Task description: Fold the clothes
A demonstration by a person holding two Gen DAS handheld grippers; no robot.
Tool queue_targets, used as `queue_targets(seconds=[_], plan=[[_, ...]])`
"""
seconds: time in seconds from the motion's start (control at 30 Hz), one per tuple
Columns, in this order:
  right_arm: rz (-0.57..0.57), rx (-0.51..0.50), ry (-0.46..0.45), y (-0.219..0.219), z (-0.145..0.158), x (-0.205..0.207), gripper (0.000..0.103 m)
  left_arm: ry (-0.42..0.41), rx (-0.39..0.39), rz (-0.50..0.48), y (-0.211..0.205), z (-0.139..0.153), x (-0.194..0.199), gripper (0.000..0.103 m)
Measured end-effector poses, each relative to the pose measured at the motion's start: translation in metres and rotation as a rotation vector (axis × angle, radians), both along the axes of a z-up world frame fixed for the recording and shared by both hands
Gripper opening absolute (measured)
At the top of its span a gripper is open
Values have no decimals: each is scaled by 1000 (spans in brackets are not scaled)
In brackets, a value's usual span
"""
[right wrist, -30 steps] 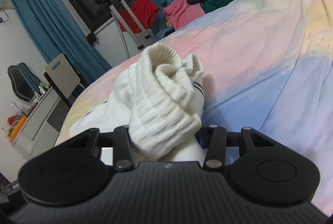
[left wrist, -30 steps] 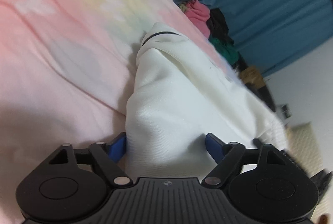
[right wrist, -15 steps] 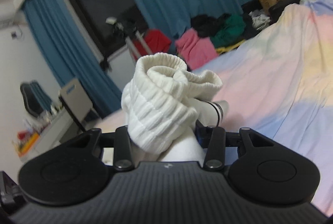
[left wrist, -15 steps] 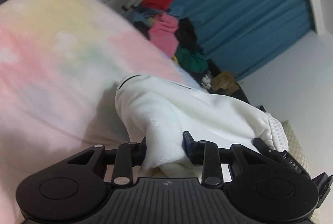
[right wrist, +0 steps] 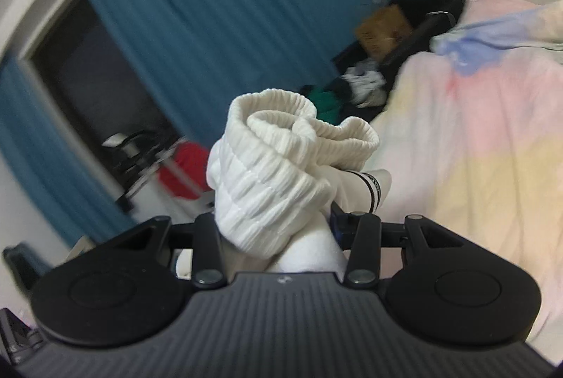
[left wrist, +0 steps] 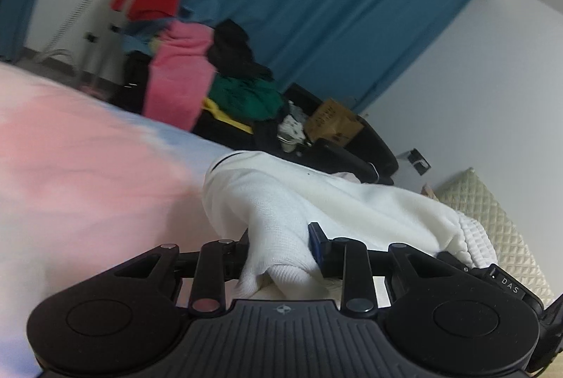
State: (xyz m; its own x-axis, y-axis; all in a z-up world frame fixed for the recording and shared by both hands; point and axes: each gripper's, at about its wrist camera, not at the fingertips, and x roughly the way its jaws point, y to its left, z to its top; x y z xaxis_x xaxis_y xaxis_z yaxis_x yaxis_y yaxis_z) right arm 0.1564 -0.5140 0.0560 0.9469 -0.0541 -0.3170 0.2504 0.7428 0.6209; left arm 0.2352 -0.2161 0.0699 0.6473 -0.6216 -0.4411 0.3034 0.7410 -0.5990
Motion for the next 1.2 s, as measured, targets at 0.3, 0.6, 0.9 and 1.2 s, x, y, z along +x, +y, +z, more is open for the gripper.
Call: queue_targets(seconds=[0.3, 0.6, 0.9, 1.2], plan=[[-107, 62, 157, -103, -92, 66, 45, 63, 61, -87, -108, -108, 100, 31], [-80, 107, 281, -82, -178, 27, 54, -31, 195, -193, -84, -187, 73, 40], [-85, 167, 367, -75, -151, -7, 57, -146, 362, -147, -71, -110, 7, 61], [-71, -181, 303, -12, -25, -70, 57, -303, 379, -152, -45, 11, -85, 76]])
